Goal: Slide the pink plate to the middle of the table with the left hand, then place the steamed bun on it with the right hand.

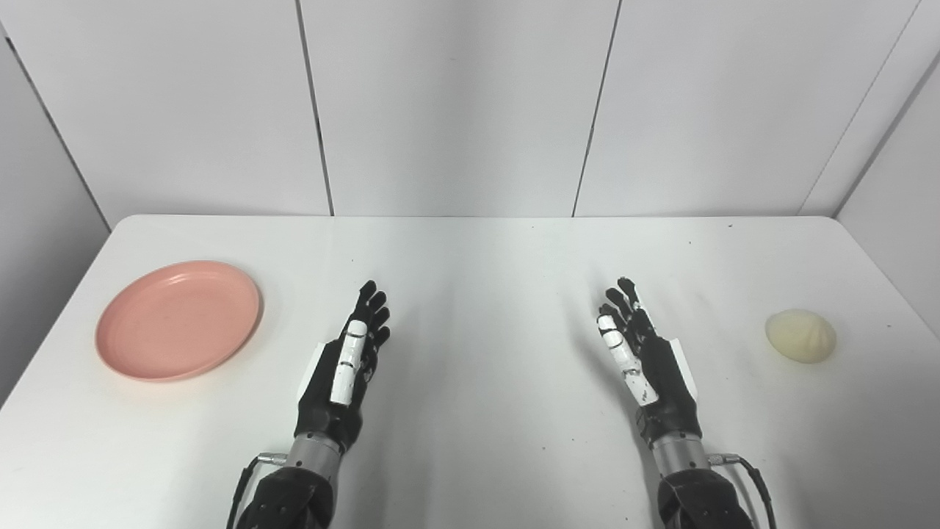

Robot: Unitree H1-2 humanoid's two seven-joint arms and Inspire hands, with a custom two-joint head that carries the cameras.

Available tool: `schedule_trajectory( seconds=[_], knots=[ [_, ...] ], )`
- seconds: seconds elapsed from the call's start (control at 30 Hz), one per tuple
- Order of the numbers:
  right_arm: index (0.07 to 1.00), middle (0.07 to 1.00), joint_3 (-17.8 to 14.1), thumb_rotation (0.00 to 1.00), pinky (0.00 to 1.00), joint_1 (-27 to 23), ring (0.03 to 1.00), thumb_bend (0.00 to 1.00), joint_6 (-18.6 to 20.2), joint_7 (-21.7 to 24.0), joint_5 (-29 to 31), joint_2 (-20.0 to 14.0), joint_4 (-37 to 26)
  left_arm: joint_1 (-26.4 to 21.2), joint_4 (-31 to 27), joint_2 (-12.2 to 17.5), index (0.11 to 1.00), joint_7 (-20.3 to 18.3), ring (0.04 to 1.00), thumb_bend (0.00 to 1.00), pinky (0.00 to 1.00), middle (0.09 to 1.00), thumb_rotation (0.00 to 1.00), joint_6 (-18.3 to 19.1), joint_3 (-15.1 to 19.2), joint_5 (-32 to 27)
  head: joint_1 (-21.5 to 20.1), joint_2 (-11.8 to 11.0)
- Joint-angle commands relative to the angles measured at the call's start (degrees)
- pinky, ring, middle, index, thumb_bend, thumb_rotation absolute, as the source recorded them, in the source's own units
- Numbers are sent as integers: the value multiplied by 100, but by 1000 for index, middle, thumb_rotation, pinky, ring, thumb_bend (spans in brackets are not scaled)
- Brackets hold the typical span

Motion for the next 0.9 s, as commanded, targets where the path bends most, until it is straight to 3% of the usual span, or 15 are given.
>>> schedule_trajectory(
  seconds=[0.0, 0.73, 0.87],
  knots=[
    [958, 933, 5, 758, 928, -155, 904, 604, -196, 23, 6, -8, -172, -123, -93, -34, 1000, -24, 1000, 570, 1000, 1000, 1000, -45, 9, -40, 7, -4],
    [954, 928, -3, 754, 925, -151, 897, 593, -234, 1, 9, 11, -150, -140, -50, -28, 1000, -105, 1000, 576, 1000, 1000, 989, -42, 19, -99, 12, -2],
    [952, 930, -9, 759, 927, -165, 901, 597, -279, 23, 13, -27, -88, -153, -3, -43, 1000, -66, 1000, 594, 1000, 1000, 982, -80, -3, -65, 189, -77]
  ],
)
